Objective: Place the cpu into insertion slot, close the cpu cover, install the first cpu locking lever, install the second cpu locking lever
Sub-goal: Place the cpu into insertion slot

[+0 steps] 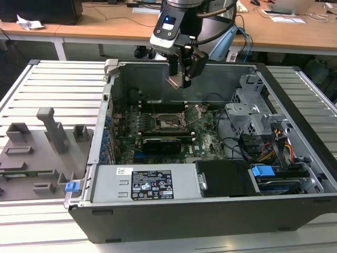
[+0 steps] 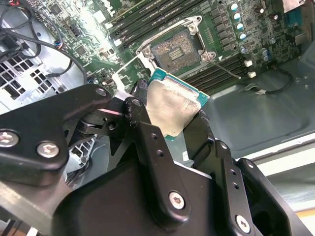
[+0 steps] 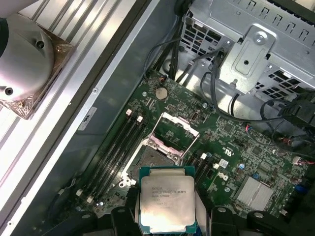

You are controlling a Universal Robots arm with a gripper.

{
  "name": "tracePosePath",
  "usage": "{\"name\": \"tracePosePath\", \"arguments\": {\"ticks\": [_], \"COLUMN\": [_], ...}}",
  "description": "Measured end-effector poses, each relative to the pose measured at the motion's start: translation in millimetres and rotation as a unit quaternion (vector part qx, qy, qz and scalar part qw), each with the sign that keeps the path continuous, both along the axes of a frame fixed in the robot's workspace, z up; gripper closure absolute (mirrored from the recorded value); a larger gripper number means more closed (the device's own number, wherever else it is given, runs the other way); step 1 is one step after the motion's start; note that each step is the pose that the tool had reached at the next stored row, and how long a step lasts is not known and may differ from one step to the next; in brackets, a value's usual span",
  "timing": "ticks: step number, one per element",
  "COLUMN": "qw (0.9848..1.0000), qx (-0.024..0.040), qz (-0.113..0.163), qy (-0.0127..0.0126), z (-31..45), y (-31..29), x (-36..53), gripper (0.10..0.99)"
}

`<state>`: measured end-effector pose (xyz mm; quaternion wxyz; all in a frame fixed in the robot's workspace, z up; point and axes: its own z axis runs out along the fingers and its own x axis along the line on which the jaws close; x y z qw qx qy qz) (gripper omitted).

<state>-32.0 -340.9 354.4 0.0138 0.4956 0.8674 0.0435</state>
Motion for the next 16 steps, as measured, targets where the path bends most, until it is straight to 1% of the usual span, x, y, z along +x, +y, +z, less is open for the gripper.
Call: {"name": "tracePosePath", "arguments": {"ticks": [11, 16], "qw": [0.9998, 0.9995], "qx": [0.0, 0.0], "qz": [-0.02, -0.032], "qy": [0.0, 0.0], "z": [-1.0, -1.7], "y": [0.0, 0.0], "x": [0.0, 0.0], "gripper": [0.549, 0.549]}}
